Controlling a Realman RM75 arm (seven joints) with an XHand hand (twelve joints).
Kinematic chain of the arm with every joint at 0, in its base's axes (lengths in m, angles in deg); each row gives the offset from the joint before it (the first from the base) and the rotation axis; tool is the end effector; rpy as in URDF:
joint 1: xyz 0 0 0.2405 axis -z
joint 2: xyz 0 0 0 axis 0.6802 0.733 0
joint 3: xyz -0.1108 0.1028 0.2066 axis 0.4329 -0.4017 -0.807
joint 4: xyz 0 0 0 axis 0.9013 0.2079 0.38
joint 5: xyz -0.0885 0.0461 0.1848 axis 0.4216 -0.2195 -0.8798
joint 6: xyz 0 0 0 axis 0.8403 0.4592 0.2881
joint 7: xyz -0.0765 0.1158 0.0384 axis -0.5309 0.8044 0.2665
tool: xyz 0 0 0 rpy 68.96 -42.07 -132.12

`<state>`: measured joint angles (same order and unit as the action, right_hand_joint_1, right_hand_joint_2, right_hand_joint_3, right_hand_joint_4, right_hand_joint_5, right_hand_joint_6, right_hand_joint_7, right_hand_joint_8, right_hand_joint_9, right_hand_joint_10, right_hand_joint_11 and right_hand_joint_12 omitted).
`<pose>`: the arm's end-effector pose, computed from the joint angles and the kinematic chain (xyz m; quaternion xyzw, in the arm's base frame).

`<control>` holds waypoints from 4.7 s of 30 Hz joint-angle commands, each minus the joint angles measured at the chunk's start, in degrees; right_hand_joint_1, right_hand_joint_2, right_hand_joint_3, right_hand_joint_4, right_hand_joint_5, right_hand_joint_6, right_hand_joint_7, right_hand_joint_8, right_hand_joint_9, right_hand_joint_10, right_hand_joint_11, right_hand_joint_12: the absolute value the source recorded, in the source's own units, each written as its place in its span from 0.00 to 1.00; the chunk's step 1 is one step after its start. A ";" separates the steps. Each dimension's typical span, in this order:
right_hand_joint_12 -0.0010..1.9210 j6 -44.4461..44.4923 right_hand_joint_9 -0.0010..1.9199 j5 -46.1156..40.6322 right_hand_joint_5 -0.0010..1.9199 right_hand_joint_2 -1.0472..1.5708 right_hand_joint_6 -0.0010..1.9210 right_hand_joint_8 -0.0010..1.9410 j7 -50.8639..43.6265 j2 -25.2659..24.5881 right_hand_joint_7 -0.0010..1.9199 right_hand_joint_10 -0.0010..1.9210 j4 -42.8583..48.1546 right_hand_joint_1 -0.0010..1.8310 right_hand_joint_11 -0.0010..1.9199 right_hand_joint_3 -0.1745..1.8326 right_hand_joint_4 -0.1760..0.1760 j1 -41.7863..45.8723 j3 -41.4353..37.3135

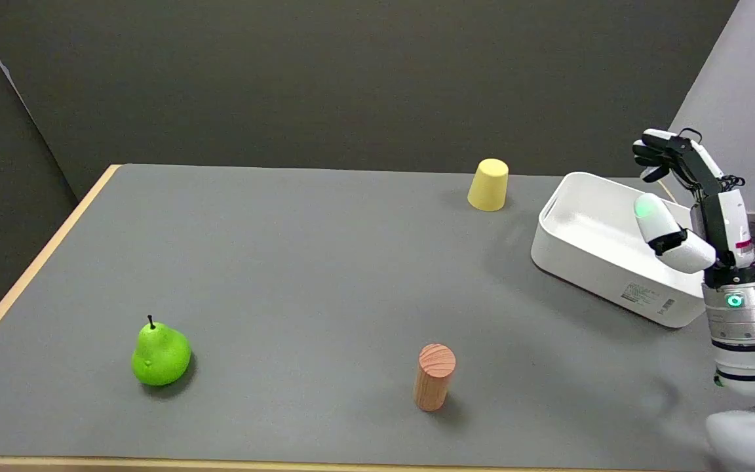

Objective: Pick up the wooden cylinder.

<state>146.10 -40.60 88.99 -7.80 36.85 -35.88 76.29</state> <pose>-0.2408 -0.2036 0.4893 0.6770 -0.0103 0.5152 0.5255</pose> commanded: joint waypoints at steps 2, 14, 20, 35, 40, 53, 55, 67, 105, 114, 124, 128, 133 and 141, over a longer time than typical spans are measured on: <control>0.95 -1.75 0.24 4.06 0.17 0.68 0.31 0.35 5.97 4.21 0.27 0.60 16.78 0.29 0.23 0.52 0.34 20.00 -10.43; 0.90 -11.00 0.17 20.58 0.13 0.68 0.26 0.32 17.28 1.55 0.23 0.55 23.37 0.26 0.23 0.50 0.22 19.53 -7.48; 0.68 -17.40 0.08 26.84 0.10 0.67 0.24 0.25 17.28 -2.00 0.15 0.43 24.14 0.21 0.05 0.52 0.11 16.28 -5.85; 0.46 -28.44 0.00 35.58 0.06 0.67 0.22 0.19 15.81 -5.14 0.05 0.34 19.94 0.20 0.00 0.48 0.00 11.04 -1.40; 0.40 -28.53 0.00 34.80 0.05 0.68 0.22 0.18 11.70 -6.14 0.04 0.30 18.71 0.21 0.00 0.47 0.00 11.42 -2.04; 0.39 -28.96 0.00 33.67 0.06 0.68 0.23 0.18 11.13 -5.90 0.05 0.32 15.60 0.21 0.00 0.46 0.00 13.01 -1.88; 0.41 -28.96 0.01 33.90 0.06 0.68 0.24 0.19 11.13 -5.90 0.06 0.34 15.10 0.21 0.00 0.46 0.00 13.01 -1.80; 0.42 -28.96 0.01 35.50 0.07 0.67 0.24 0.20 10.51 -6.14 0.07 0.34 14.20 0.21 0.00 0.46 0.00 12.62 -0.85; 0.42 -33.73 0.00 35.58 0.06 0.67 0.24 0.19 5.22 -9.74 0.06 0.32 18.52 0.21 0.00 0.46 0.00 8.15 6.43; 0.42 -34.39 0.00 35.58 0.05 0.66 0.23 0.19 5.22 -11.90 0.04 0.30 17.41 0.21 0.00 0.48 0.00 8.15 7.15; 0.41 -35.14 0.00 35.12 0.05 0.67 0.22 0.18 1.77 -11.90 0.04 0.28 17.23 0.22 0.00 0.46 0.00 7.75 7.23; 0.41 -36.52 0.00 35.25 0.05 0.67 0.22 0.18 1.30 -11.97 0.04 0.28 17.57 0.23 0.00 0.46 0.00 7.36 7.31; 0.41 -37.11 0.00 35.50 0.05 0.67 0.22 0.18 1.30 -12.13 0.04 0.28 17.73 0.24 0.00 0.46 0.00 6.25 7.39; 0.41 -37.88 0.00 35.50 0.06 0.67 0.23 0.18 1.30 -12.37 0.04 0.28 17.25 0.26 0.00 0.46 0.00 4.72 7.39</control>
<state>110.18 -5.15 91.30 -19.52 54.40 -28.91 83.43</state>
